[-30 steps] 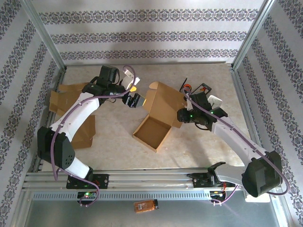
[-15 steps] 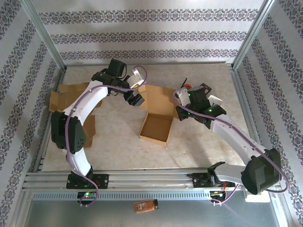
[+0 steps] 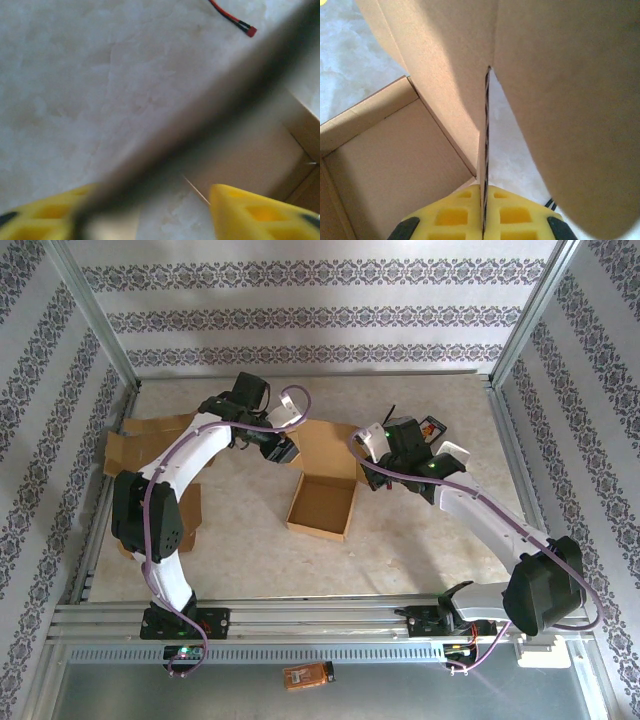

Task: Fold the paper box

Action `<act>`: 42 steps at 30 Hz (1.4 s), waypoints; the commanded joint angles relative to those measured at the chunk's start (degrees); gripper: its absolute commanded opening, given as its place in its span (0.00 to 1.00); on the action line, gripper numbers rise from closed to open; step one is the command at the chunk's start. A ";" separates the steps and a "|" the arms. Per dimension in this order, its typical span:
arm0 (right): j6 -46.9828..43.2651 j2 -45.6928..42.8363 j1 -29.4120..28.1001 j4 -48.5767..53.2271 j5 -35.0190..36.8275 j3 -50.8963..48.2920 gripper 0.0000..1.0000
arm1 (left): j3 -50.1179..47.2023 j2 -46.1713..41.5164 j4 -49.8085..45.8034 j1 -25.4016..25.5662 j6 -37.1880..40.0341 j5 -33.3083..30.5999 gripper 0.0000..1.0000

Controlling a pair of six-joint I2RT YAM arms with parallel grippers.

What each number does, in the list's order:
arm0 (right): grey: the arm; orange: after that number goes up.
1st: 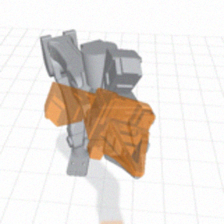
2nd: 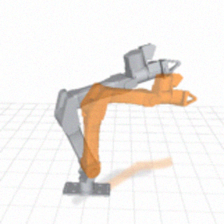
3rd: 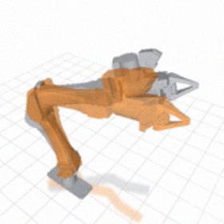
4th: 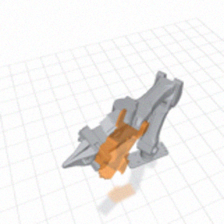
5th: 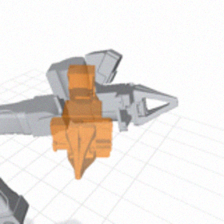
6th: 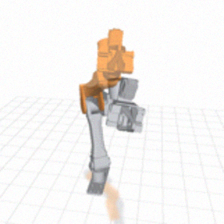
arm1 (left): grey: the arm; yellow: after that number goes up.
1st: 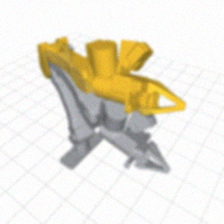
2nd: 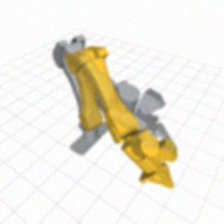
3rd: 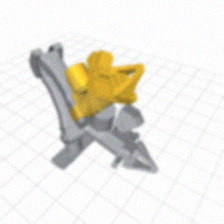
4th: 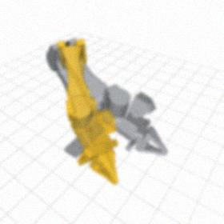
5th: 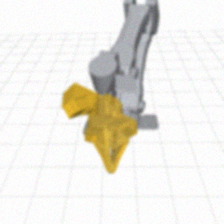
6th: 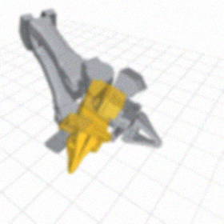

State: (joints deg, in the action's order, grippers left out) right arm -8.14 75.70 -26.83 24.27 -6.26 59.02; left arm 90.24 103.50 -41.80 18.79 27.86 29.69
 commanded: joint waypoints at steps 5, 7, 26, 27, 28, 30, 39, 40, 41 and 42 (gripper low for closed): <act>2.20 0.93 -2.54 -3.24 9.68 1.64 0.00 | -0.61 -0.93 2.61 1.39 -14.06 -6.75 0.22; 4.09 1.41 -3.26 -4.83 11.95 1.88 0.00 | -0.18 -1.18 3.11 1.93 -19.20 -8.93 0.16; 34.39 17.02 -8.18 -17.71 22.35 12.62 0.00 | -5.57 -4.41 20.20 9.23 -48.68 -31.36 0.01; 35.27 17.88 -8.56 -18.92 22.33 11.91 0.00 | -6.43 -4.29 21.30 9.29 -49.54 -31.21 0.01; 36.02 18.59 -8.80 -19.89 22.55 11.39 0.00 | -7.07 -4.19 22.17 9.37 -50.53 -31.06 0.02; 37.62 19.60 -9.06 -21.57 22.41 9.89 0.00 | -8.49 -4.01 23.68 9.51 -52.71 -30.13 0.02; 39.69 20.99 -10.46 -26.09 23.08 4.79 0.00 | -14.23 -4.28 28.94 9.70 -59.23 -26.15 0.03; 39.78 21.04 -10.53 -26.48 23.21 4.31 0.00 | -14.59 -4.35 29.06 9.79 -59.44 -25.79 0.03; 39.70 21.07 -10.66 -26.94 23.38 3.59 0.00 | -15.10 -4.49 29.12 9.80 -59.75 -25.53 0.03; 39.85 21.07 -10.71 -27.13 23.55 2.88 0.00 | -15.81 -4.69 29.22 9.78 -59.98 -25.24 0.03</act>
State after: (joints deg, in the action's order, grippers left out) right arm 29.32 95.77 -35.81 0.27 19.55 63.90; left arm 76.40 99.46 -14.59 27.03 -28.86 -1.28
